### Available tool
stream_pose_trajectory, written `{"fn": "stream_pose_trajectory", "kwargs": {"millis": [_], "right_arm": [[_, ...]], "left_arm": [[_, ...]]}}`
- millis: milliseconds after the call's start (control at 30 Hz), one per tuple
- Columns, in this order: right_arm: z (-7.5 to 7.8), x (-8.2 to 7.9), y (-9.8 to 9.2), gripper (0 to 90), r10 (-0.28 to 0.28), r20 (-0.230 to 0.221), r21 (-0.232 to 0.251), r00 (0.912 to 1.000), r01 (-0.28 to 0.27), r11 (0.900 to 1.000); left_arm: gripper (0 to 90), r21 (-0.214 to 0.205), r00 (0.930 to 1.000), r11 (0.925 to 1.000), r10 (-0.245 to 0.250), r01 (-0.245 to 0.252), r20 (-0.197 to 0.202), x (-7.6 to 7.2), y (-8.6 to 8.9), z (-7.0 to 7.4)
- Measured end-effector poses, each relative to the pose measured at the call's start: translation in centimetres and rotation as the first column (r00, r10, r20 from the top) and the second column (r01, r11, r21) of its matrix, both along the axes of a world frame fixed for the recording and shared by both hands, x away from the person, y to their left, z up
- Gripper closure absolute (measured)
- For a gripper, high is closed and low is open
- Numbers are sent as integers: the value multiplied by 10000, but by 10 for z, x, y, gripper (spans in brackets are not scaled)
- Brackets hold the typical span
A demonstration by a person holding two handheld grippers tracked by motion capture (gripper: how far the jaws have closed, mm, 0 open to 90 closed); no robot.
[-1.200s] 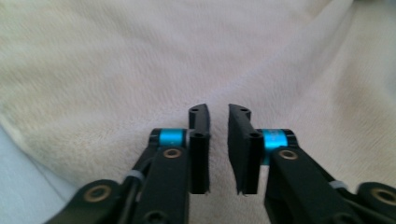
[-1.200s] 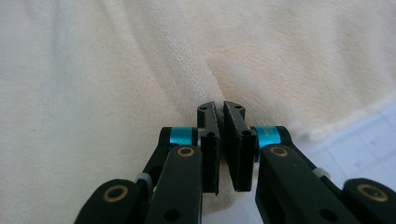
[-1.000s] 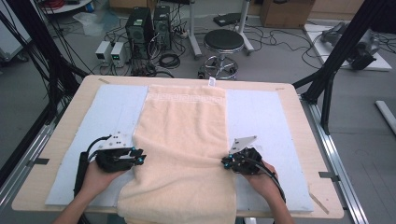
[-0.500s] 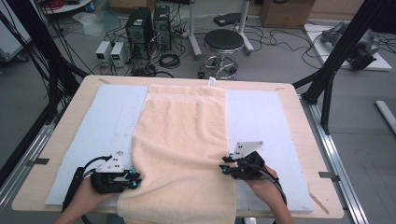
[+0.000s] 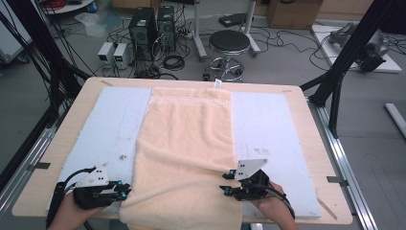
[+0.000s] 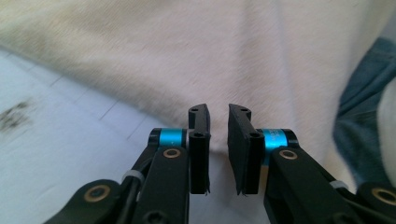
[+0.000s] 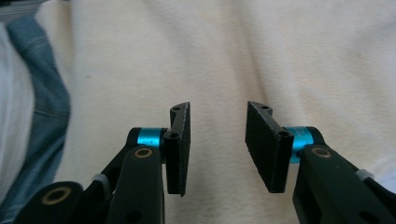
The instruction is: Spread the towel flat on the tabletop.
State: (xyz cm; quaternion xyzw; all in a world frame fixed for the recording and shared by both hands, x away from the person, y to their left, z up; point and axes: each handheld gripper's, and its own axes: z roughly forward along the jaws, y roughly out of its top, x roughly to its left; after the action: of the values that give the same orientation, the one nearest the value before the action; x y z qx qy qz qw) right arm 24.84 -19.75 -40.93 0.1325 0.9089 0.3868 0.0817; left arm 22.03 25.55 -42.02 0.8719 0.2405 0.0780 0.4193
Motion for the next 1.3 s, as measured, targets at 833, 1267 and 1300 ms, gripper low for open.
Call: {"fn": "stream_pose_trajectory", "kwargs": {"millis": [833,1267,1300], "right_arm": [[4,-39,1,753,1947,-1051,199,9752,-1937,9809],[-10,14,0,557,-600,-314,-83,9977,598,9982],[-10,17,0,547,-727,-359,-55,9967,725,9974]], "left_arm": [[655,-9,9888,9892,-1466,1467,-274,-13,-22,2],[529,313,9990,9986,-424,427,-108,28,-40,-8],[514,309,9993,9989,-362,365,-96,31,-41,-8]]}}
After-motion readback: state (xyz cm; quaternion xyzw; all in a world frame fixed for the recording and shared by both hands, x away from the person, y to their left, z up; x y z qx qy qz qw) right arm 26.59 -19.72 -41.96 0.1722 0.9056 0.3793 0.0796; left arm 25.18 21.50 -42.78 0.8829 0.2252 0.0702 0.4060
